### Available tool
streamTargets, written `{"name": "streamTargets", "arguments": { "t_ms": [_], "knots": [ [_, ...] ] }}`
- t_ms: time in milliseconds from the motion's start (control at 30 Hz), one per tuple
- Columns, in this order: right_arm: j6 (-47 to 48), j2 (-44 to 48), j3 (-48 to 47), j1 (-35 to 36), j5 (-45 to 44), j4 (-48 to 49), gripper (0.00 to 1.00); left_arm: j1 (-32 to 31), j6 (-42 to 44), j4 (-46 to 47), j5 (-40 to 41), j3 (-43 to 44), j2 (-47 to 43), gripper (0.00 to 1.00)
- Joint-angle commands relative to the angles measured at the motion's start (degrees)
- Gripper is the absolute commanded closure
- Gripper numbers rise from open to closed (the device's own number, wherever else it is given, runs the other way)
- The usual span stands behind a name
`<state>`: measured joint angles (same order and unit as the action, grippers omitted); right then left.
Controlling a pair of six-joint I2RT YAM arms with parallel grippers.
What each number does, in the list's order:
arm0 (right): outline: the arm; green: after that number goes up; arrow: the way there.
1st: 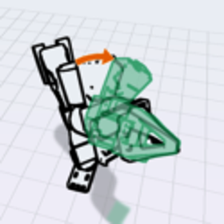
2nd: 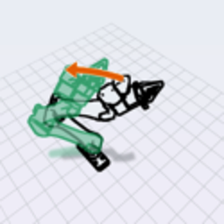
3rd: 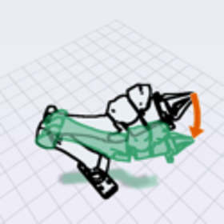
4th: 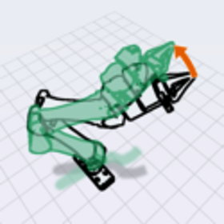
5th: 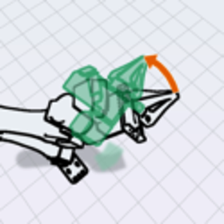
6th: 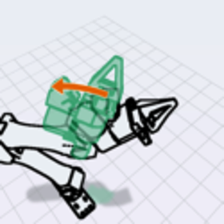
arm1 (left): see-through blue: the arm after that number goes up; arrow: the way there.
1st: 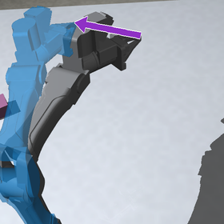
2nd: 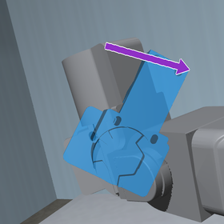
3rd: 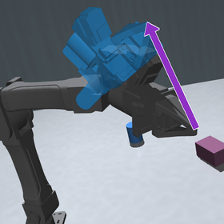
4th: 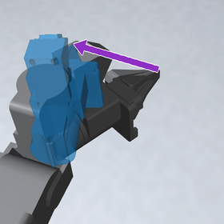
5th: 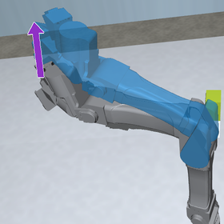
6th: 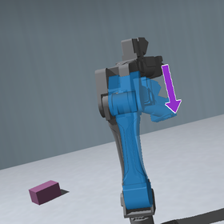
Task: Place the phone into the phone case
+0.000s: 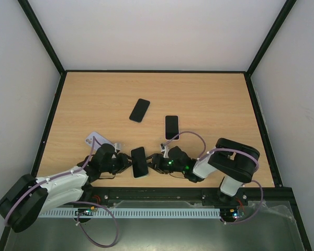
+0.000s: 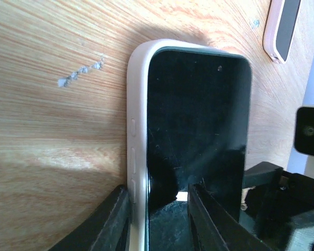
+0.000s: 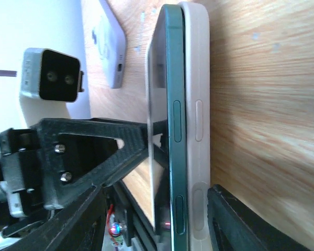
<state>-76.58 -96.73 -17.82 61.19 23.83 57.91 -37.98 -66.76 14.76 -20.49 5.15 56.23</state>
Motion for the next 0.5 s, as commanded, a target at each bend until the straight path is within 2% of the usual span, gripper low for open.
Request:
{"name": "streamTargets", "arguments": {
  "t_ms": [0,300,467],
  "knots": [
    [-1.98,3.18,-0.48,0.45,1.32,8.08,0.47,-0.53,1.97,-1.38,-0.28,0.5,-0.95,0.66],
    [-3.14,3.69,-1.04,0.51,1.52,8.92,0.48,-0.53,4.05,-5.94,0.91,1.99,-1.85,0.55],
    [-3.04,1.88,-2.18,0.51,1.73,8.17,0.48,-0.53,4.27,-7.54,1.68,1.89,-3.3,0.53]
  ]
}}
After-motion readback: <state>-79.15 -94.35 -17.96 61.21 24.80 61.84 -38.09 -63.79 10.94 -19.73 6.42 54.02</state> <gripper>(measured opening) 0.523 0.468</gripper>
